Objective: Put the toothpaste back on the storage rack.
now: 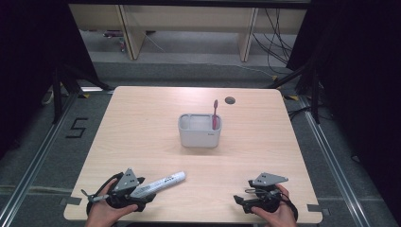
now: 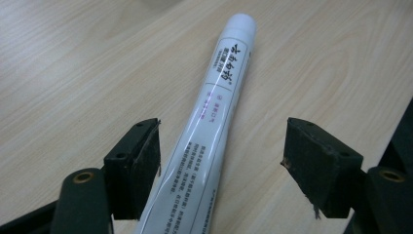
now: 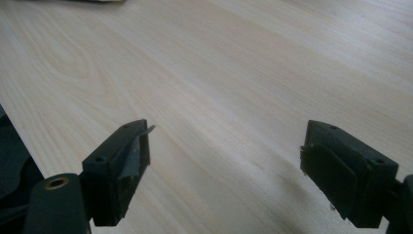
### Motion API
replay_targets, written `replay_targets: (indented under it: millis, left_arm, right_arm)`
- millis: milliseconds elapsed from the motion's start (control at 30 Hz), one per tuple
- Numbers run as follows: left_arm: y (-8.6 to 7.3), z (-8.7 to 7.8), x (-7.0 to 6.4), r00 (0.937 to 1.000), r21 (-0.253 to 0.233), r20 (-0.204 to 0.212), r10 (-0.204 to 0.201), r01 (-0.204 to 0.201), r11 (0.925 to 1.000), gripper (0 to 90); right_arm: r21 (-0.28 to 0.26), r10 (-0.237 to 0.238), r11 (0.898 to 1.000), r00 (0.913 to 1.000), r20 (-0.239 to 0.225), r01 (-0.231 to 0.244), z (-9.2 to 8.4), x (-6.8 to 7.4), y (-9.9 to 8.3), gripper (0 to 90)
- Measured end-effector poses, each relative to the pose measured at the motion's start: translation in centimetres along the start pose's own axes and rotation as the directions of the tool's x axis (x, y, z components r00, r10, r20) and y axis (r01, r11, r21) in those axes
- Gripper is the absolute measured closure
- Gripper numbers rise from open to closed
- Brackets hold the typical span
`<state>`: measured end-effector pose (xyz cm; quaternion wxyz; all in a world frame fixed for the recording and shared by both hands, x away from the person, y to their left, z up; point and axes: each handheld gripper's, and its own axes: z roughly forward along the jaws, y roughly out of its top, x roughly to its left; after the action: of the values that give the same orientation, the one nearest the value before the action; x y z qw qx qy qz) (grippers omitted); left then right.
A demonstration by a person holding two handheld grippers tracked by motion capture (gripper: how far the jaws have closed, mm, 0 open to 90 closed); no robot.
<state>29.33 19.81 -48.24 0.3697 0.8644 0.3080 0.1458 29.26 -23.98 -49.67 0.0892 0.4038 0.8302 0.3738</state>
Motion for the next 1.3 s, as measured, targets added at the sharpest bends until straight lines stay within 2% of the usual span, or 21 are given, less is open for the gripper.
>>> replay_targets:
  millis: [33,67,167,233,267,300,333,367,400,433,467,567,767,833,933,967,1133,1167,1233,1300]
  left_arm:
    - [0.1,0.1,0.0,1.0,0.002,-0.003,0.009,-0.009,1.0,30.0]
    - [0.2,0.2,0.0,0.9998,0.011,-0.013,0.012,-0.012,0.9999,32.3]
    - [0.4,0.1,-0.5,0.9986,0.027,-0.017,0.05,-0.049,0.9984,38.5]
    - [0.4,0.0,-0.7,0.9975,0.026,-0.011,0.07,-0.07,0.9972,49.1]
    - [0.3,-0.1,-0.7,0.9962,0.035,-0.013,0.086,-0.086,0.9957,57.7]
    - [0.2,-0.2,-0.9,0.9959,0.028,-0.008,0.09,-0.09,0.9956,65.6]
    - [0.2,-0.3,-0.8,0.9931,0.04,-0.015,0.116,-0.116,0.9925,71.7]
    - [0.1,-0.3,-1.1,0.9942,0.027,-0.017,0.106,-0.106,0.994,77.5]
    - [0.0,-0.3,-1.1,0.9933,0.025,-0.006,0.116,-0.116,0.993,82.2]
    - [-0.1,-0.3,-1.1,0.9927,0.035,-0.002,0.121,-0.121,0.9921,85.8]
    - [-0.2,-0.3,-1.2,0.992,0.037,0.0,0.126,-0.126,0.9913,88.8]
    - [-0.6,-0.2,-1.2,0.9902,0.066,-0.002,0.139,-0.139,0.9881,89.7]
    - [-1.2,0.1,-1.2,0.9935,0.085,0.009,0.114,-0.114,0.9898,89.8]
    - [-1.3,0.2,-1.1,0.9931,0.089,0.011,0.117,-0.117,0.9891,89.8]
    - [-1.4,0.3,-1.0,0.9923,0.1,0.015,0.123,-0.124,0.9873,89.8]
    - [-1.4,0.3,-1.0,0.9929,0.1,0.02,0.117,-0.119,0.9879,89.8]
    - [-1.7,0.4,-0.8,0.9937,0.119,0.013,0.111,-0.112,0.9866,89.8]
    - [-1.7,0.4,-0.6,0.9937,0.122,0.013,0.112,-0.112,0.9861,89.8]
    - [-1.7,0.5,-0.5,0.9938,0.129,0.01,0.11,-0.111,0.9854,89.8]
    - [-1.7,0.6,-0.4,0.9946,0.127,0.005,0.104,-0.103,0.9865,89.8]
  right_arm:
    - [-0.004,-0.027,1.0,0.9995,-0.015,0.027,0.1,-0.2,0.1,19.0]
    - [-0.005,-0.048,0.999,0.9988,-0.004,0.048,0.1,-0.3,0.1,19.1]
    - [0.007,-0.031,1.0,0.9995,0.01,0.031,0.0,-0.1,0.1,19.4]
    - [0.004,-0.018,1.0,0.9998,-0.004,0.018,0.1,-0.1,0.1,19.5]
    - [0.005,-0.01,1.0,0.9999,0.003,0.01,0.1,0.0,0.1,19.5]
    - [-0.006,-0.039,0.999,0.9992,-0.011,0.039,0.3,-0.2,0.2,19.5]
    - [0.015,-0.041,0.999,0.9986,-0.034,0.041,0.2,-0.4,0.3,19.6]
    - [0.007,-0.047,0.999,0.9986,-0.022,0.047,0.2,-0.3,0.3,19.7]
    - [0.007,-0.058,0.998,0.9981,-0.02,0.058,0.2,-0.3,0.3,19.7]
    - [0.005,-0.036,0.999,0.9993,-0.009,0.036,0.2,-0.1,0.3,19.7]
    - [0.008,-0.038,0.999,0.9993,-0.003,0.038,0.2,0.0,0.3,19.8]
    - [0.014,-0.035,0.999,0.9994,0.001,0.035,0.2,0.0,0.3,19.9]
    - [0.009,-0.034,0.999,0.9994,0.002,0.034,0.3,0.0,0.3,20.2]
    - [0.007,-0.045,0.999,0.999,0.004,0.045,0.3,-0.1,0.3,20.2]
    - [0.011,-0.031,0.999,0.9995,0.0,0.031,0.3,0.0,0.3,20.4]
    - [0.002,-0.055,0.998,0.9985,-0.006,0.055,0.3,-0.1,0.3,20.4]
    - [-0.002,-0.056,0.998,0.9983,-0.015,0.056,0.4,-0.1,0.4,20.5]
    - [-0.006,-0.067,0.998,0.9977,-0.004,0.067,0.3,-0.1,0.4,20.5]
    - [0.007,-0.043,0.999,0.999,-0.007,0.043,0.3,0.0,0.3,20.5]
    - [0.002,-0.057,0.998,0.9983,-0.009,0.057,0.3,-0.1,0.4,20.5]
